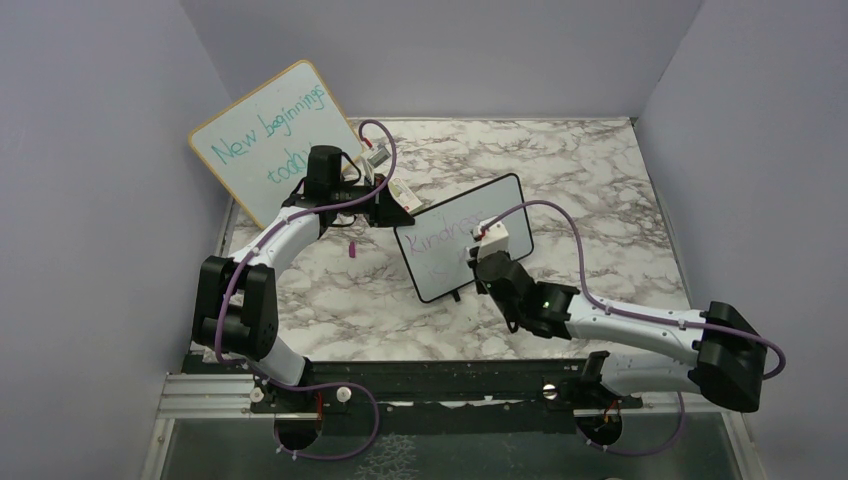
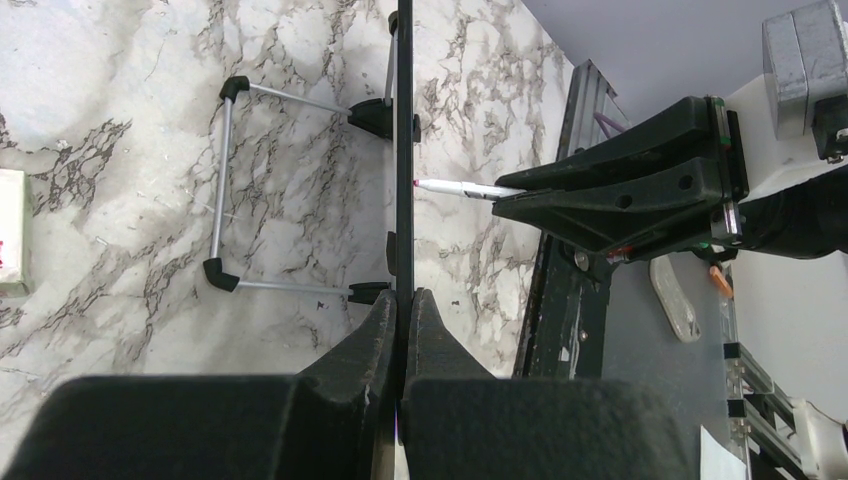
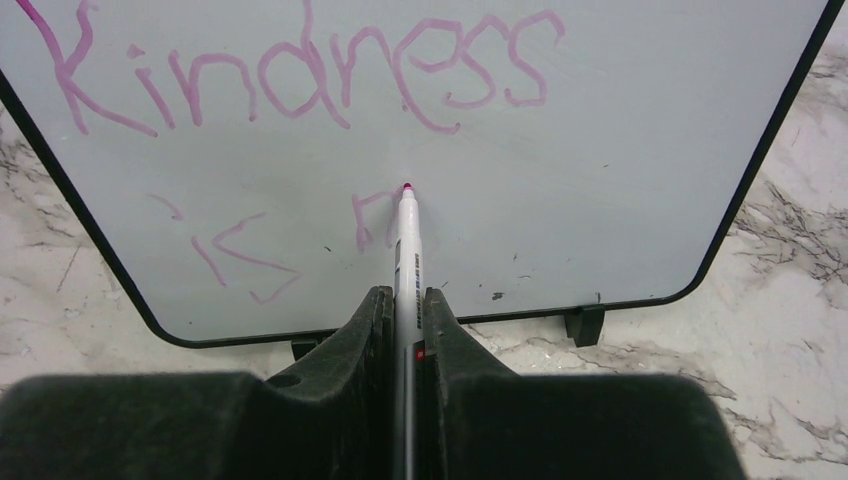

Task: Write a sentence on the whiteboard

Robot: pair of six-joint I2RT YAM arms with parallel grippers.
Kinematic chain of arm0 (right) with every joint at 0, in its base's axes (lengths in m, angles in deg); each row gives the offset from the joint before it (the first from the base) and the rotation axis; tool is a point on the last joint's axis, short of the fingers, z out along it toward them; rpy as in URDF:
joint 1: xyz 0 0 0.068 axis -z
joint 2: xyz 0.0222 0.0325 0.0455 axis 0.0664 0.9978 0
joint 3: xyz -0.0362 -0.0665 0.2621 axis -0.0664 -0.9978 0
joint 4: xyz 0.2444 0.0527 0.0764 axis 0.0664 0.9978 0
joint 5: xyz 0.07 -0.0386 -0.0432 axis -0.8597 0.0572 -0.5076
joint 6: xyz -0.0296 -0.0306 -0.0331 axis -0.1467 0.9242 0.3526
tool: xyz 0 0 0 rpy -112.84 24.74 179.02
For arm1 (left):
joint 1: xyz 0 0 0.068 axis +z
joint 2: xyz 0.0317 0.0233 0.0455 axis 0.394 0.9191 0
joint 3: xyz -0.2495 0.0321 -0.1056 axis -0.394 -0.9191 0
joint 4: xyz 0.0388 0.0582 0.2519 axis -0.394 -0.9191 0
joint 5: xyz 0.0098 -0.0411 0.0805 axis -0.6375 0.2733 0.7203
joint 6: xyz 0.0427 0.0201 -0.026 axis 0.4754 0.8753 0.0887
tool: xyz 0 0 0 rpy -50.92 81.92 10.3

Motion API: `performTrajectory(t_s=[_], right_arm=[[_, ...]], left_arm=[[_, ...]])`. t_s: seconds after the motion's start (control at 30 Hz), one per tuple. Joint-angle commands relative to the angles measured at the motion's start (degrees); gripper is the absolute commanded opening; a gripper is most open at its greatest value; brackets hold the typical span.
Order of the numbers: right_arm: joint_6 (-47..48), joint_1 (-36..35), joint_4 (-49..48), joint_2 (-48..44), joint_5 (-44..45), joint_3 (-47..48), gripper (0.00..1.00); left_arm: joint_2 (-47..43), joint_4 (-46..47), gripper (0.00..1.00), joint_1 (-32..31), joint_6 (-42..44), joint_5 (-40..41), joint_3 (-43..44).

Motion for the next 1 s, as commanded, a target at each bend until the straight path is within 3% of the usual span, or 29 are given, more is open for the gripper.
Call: performTrajectory(t_s=[0.0, 0.97], right_arm=[[-0.3, 1.14, -0.8, -1.1, 2.36, 0.1, 0.0], [-5.97, 1.31, 8.91, -0.76, -3.78, -1.35, 0.0]], left_arm=[[1.78, -3.94, 0.0, -0.54, 1.26, 3.34, -0.88], [1.62, -3.94, 0.0, -0.54, 1.21, 3.56, -0.97]])
